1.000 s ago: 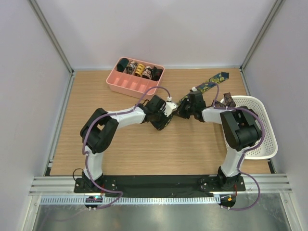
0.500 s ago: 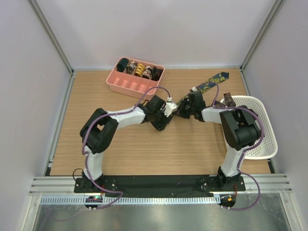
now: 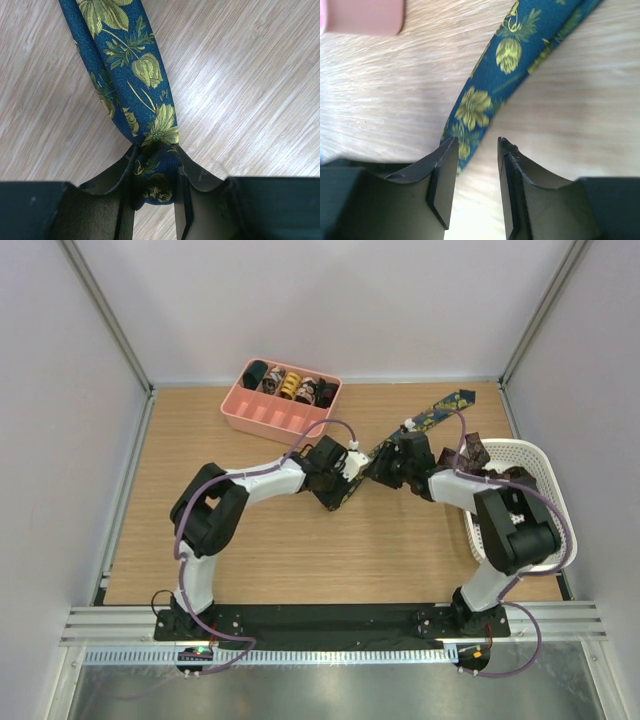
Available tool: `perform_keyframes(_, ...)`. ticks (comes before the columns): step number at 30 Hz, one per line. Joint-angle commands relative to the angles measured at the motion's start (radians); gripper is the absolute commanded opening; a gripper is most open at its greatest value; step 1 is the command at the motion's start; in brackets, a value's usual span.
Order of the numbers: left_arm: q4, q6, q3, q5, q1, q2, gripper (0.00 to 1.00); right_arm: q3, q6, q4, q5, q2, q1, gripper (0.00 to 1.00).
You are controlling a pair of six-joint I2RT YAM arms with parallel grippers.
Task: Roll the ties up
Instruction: Roll the tie
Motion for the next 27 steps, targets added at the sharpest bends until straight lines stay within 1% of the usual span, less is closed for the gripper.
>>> perform_keyframes(1,-0.123,-0.010,0.002,-0.020,0.002,0.048,0.29,-0.074,-0.105,-0.014,0.075,-0.182,0.003,0.44)
perform_keyframes(2,-0.126,-0.008,0.003,-0.019,0.002,0.051,0.29,-0.099,-0.122,-0.015,0.078,-0.215,0.006,0.44)
perform_keyframes(3,-0.128,-0.013,0.007,-0.019,0.002,0.051,0.29,-0.146,-0.139,-0.015,0.082,-0.247,0.010,0.41)
perform_keyframes(4,-0.135,-0.014,0.013,-0.017,0.000,0.054,0.29,-0.163,-0.183,-0.035,0.094,-0.316,0.038,0.40)
perform_keyframes(5,-0.139,-0.016,0.016,-0.013,0.002,0.057,0.29,-0.180,-0.203,-0.050,0.149,-0.347,0.065,0.40)
perform_keyframes(6,-0.152,-0.019,0.020,-0.010,0.002,0.063,0.29,-0.213,-0.219,-0.067,0.171,-0.409,0.094,0.40)
perform_keyframes(7,-0.159,-0.019,0.034,-0.010,0.002,0.066,0.29,-0.229,-0.255,-0.072,0.191,-0.436,0.128,0.40)
perform_keyframes(8,-0.168,-0.019,0.040,-0.010,0.003,0.069,0.29,-0.240,-0.269,-0.083,0.237,-0.463,0.223,0.39)
perform_keyframes(9,-0.183,-0.020,0.048,-0.008,0.002,0.079,0.29,-0.257,-0.283,-0.110,0.344,-0.486,0.272,0.39)
perform_keyframes(11,-0.200,-0.019,0.066,0.001,0.002,0.091,0.30,-0.287,-0.306,-0.104,0.425,-0.539,0.402,0.37)
perform_keyframes(13,-0.212,-0.020,0.079,0.007,0.002,0.099,0.30,-0.301,-0.332,-0.089,0.467,-0.559,0.489,0.36)
perform_keyframes(14,-0.220,-0.019,0.095,0.013,0.002,0.102,0.30,-0.307,-0.376,-0.081,0.495,-0.566,0.525,0.35)
perform_keyframes(15,-0.238,-0.019,0.103,0.015,0.002,0.111,0.30,-0.309,-0.401,-0.066,0.536,-0.563,0.609,0.34)
perform_keyframes(17,-0.252,-0.020,0.117,0.023,0.002,0.119,0.29,-0.292,-0.487,-0.060,0.594,-0.522,0.689,0.37)
perform_keyframes(18,-0.264,-0.020,0.126,0.026,0.002,0.125,0.29,-0.263,-0.522,-0.063,0.613,-0.499,0.752,0.37)
perform_keyframes(19,-0.269,-0.019,0.131,0.026,0.002,0.126,0.30,-0.243,-0.548,-0.070,0.663,-0.473,0.783,0.36)
perform_keyframes(21,-0.283,-0.020,0.143,0.033,0.003,0.132,0.30,-0.159,-0.629,-0.118,0.700,-0.373,0.843,0.37)
perform_keyframes(22,-0.286,-0.022,0.145,0.035,0.002,0.135,0.30,-0.122,-0.656,-0.132,0.728,-0.328,0.857,0.36)
perform_keyframes(23,-0.292,-0.022,0.149,0.038,0.003,0.138,0.30,-0.052,-0.683,-0.196,0.751,-0.254,0.871,0.36)
perform_keyframes(25,-0.301,-0.022,0.160,0.038,0.002,0.148,0.30,0.019,-0.756,-0.240,0.811,-0.172,0.909,0.36)
perform_keyframes(26,-0.307,-0.023,0.163,0.036,0.002,0.149,0.30,0.086,-0.779,-0.286,0.826,-0.137,0.923,0.36)
perform_keyframes(27,-0.315,-0.025,0.166,0.036,0.002,0.151,0.30,0.120,-0.821,-0.306,0.848,-0.064,0.934,0.36)
